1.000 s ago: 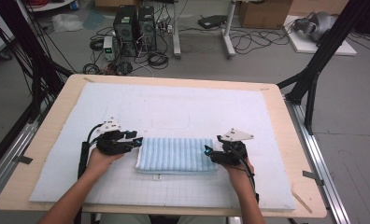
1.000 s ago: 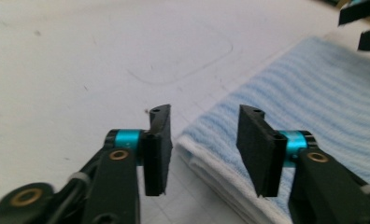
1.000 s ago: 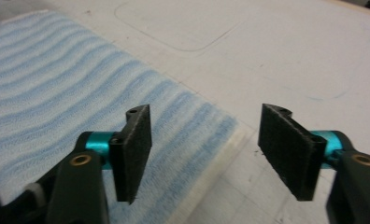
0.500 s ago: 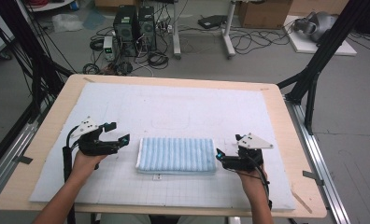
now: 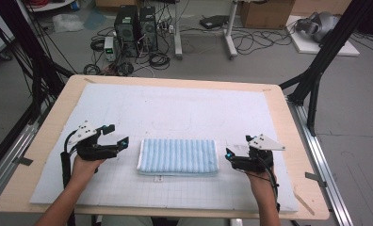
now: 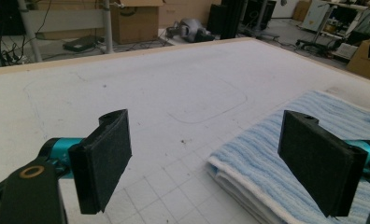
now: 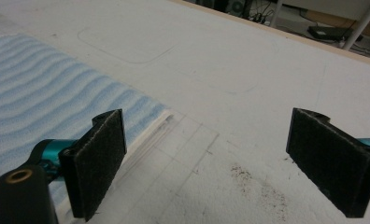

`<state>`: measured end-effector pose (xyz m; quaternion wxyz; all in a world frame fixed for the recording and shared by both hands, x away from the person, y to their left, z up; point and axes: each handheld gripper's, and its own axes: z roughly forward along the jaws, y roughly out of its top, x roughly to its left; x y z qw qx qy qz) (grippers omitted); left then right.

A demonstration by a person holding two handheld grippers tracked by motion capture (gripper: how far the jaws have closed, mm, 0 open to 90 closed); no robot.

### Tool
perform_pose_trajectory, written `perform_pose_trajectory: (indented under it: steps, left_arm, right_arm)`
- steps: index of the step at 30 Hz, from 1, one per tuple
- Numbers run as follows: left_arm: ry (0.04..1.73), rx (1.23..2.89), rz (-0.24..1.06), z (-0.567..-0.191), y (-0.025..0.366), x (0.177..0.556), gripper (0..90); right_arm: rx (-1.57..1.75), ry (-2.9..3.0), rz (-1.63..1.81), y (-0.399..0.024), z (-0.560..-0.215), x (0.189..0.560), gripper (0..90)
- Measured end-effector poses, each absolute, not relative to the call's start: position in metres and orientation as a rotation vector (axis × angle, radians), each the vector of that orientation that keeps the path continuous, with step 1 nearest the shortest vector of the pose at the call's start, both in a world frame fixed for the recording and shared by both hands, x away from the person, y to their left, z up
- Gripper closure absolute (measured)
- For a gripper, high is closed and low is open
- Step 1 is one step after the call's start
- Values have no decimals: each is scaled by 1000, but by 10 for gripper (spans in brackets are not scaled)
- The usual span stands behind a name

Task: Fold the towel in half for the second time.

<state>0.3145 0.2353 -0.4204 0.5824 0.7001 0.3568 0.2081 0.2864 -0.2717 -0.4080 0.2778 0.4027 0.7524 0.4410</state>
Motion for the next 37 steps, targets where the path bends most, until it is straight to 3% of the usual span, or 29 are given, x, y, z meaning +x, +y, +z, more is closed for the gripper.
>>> perform_pose_trajectory:
  steps: [37]
  left_arm:
    - [834,1617,479,-421,236,313,193]
  right_arm:
    - [1110,1982,1224,-274,-407,285,115]
